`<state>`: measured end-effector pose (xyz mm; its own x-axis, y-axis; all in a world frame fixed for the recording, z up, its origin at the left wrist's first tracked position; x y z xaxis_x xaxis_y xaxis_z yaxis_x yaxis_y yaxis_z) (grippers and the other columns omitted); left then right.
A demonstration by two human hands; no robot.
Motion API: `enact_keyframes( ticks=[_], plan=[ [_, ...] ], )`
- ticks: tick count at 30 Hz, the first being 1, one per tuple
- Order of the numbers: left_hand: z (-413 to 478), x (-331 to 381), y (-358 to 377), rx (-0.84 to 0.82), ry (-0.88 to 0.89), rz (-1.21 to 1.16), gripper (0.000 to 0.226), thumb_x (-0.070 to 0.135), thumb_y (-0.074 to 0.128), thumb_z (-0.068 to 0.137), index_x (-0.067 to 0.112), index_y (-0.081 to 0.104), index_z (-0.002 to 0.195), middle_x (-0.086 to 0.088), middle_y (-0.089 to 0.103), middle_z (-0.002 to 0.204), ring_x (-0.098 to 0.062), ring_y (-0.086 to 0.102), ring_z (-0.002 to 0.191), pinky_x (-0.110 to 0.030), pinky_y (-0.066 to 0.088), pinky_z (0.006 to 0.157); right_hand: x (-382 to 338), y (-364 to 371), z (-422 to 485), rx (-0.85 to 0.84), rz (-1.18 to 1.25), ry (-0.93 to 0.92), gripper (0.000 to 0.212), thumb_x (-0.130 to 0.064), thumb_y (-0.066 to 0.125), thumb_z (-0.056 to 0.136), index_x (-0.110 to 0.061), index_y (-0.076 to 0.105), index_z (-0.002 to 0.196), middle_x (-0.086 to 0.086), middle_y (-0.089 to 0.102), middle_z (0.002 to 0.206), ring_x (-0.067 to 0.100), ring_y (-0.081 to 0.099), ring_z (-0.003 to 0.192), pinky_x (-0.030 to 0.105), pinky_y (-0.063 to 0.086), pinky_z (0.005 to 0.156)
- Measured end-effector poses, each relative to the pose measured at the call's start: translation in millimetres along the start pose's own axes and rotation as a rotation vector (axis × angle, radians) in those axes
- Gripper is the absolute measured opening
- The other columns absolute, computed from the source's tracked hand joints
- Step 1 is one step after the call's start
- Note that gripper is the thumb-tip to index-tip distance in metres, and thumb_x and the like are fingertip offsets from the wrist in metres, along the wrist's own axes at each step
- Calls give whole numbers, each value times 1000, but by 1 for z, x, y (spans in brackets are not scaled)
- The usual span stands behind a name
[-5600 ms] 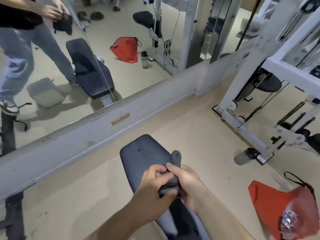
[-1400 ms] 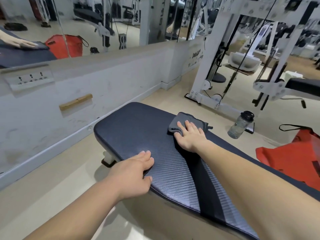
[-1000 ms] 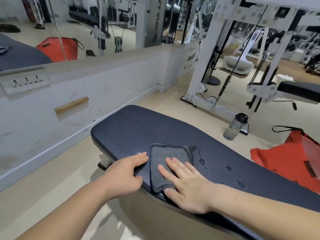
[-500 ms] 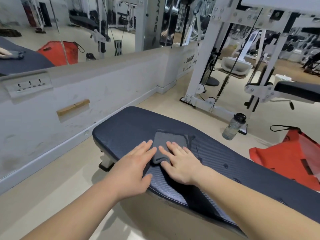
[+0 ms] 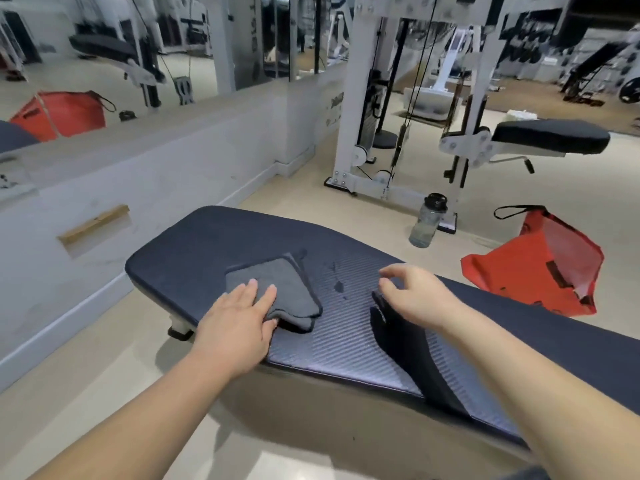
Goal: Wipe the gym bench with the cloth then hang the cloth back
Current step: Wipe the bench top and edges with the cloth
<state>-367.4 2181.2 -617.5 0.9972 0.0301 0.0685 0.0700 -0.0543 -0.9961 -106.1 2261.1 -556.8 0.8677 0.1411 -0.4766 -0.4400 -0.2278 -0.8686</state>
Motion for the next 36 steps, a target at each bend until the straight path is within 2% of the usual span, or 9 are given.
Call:
enact_keyframes(
  ticks=[3,6,10,16,22,28,31,34,36],
  plan=[
    [-1,2,-1,-48,-152,98,64,56,23,102,36,7,160,-14,22,166,-33,26,147,-41,26,121,29,-2,12,35,-21,53,40,-35,51,99,-21,65,134,-1,69,130,23,63,123,40,51,102],
    [-16,34,-5,-91,-117,171,65,63,19,99,39,10,158,-9,41,142,-32,38,121,-42,39,105,52,-4,22,47,-64,96,33,-35,44,97,-24,69,117,-1,71,122,28,63,116,45,55,94],
    [-38,72,-15,2,-12,149,65,70,26,91,43,46,146,-1,51,103,-25,47,91,-40,51,78,73,-4,33,-8,-56,116,26,-28,41,95,-24,59,77,-5,65,85,29,62,92,36,49,69],
    [38,39,-10,-58,-197,-8,64,71,20,94,50,27,154,-2,38,131,-27,39,120,-42,38,109,74,-8,39,-76,-60,146,39,-17,47,82,-31,70,111,-2,70,111,28,60,105,39,53,86],
    [93,75,-6,-93,-325,-63,69,69,20,94,40,22,157,-16,33,147,-39,34,134,-50,36,106,79,-10,37,-76,-25,174,39,-17,47,80,-32,68,110,-4,71,113,26,61,109,39,53,92],
    [72,138,-3,-63,38,-51,63,65,28,95,45,22,155,-5,39,130,-27,42,124,-45,47,101,91,-14,38,-32,53,150,44,-19,44,91,-34,67,126,-7,69,130,25,60,123,38,48,101],
    [105,104,-3,-78,-106,-25,62,61,26,96,45,22,156,-8,39,137,-32,40,129,-48,44,104,101,-19,36,20,137,132,44,-20,45,96,-29,65,134,-6,67,138,22,58,130,38,47,107],
    [116,103,-1,-76,-288,-34,65,58,25,97,36,22,158,-15,32,146,-38,37,131,-51,42,100,112,-22,32,39,50,120,36,-23,46,96,-26,71,121,-1,69,129,26,58,125,43,51,101],
    [102,131,-1,-56,-247,-36,69,61,25,96,31,22,158,-16,32,145,-39,38,129,-50,42,98,116,-22,31,14,-11,122,32,-27,44,95,-26,72,111,1,66,123,28,56,123,46,52,98]
  ],
)
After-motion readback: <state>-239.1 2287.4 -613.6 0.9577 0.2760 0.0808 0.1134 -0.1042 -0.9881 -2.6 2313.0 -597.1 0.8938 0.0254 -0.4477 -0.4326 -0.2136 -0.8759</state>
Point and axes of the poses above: each hand's wrist, its own z-axis towards the middle knuckle, its own y-axis out of the palm, x = y × z, the point moved 10 cm from there along z, towards the middle knuckle
